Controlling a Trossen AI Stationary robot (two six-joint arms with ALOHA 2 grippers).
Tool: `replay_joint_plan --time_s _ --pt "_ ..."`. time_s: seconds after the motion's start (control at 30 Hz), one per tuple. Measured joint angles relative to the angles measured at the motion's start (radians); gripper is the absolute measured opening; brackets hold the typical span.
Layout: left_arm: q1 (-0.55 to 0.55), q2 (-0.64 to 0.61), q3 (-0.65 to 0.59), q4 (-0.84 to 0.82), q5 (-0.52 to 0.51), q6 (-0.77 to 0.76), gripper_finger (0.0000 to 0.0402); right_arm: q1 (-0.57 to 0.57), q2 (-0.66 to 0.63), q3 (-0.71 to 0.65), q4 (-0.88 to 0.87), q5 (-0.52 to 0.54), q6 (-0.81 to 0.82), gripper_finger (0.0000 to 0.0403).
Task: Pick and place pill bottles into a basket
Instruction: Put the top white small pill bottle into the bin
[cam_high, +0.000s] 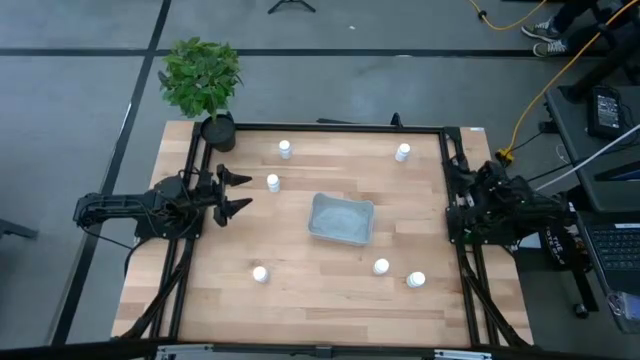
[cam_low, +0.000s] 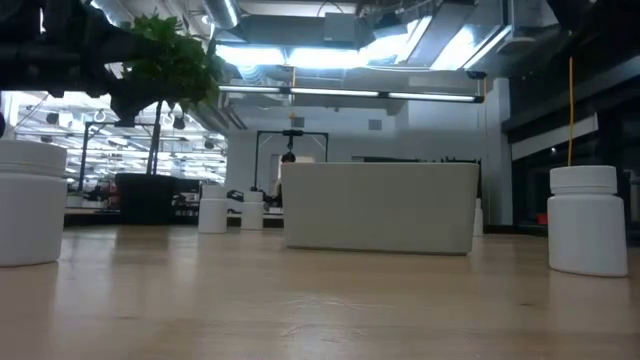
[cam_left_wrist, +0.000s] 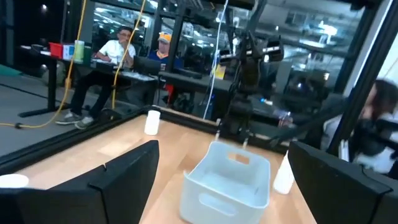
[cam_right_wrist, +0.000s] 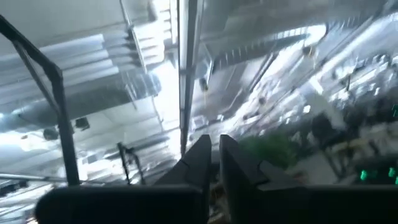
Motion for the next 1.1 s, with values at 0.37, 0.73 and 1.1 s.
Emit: replay_joint_plan --time_s 0.37,0.73,1.1 --pt "0.000 0.000 0.000 0.022 -0.027 -0.133 0.0349 0.000 0.000 0.000 0.049 0.000 -0.022 0.0037" --pt "0.000 0.000 0.000 0.019 -0.020 -0.148 0.0349 0.000 0.000 0.000 0.044 0.000 -0.025 0.0037" --pt "0.000 0.000 0.000 -0.004 -0.102 -0.204 0.0349 0.000 0.000 0.000 0.042 0.000 -0.024 0.0037"
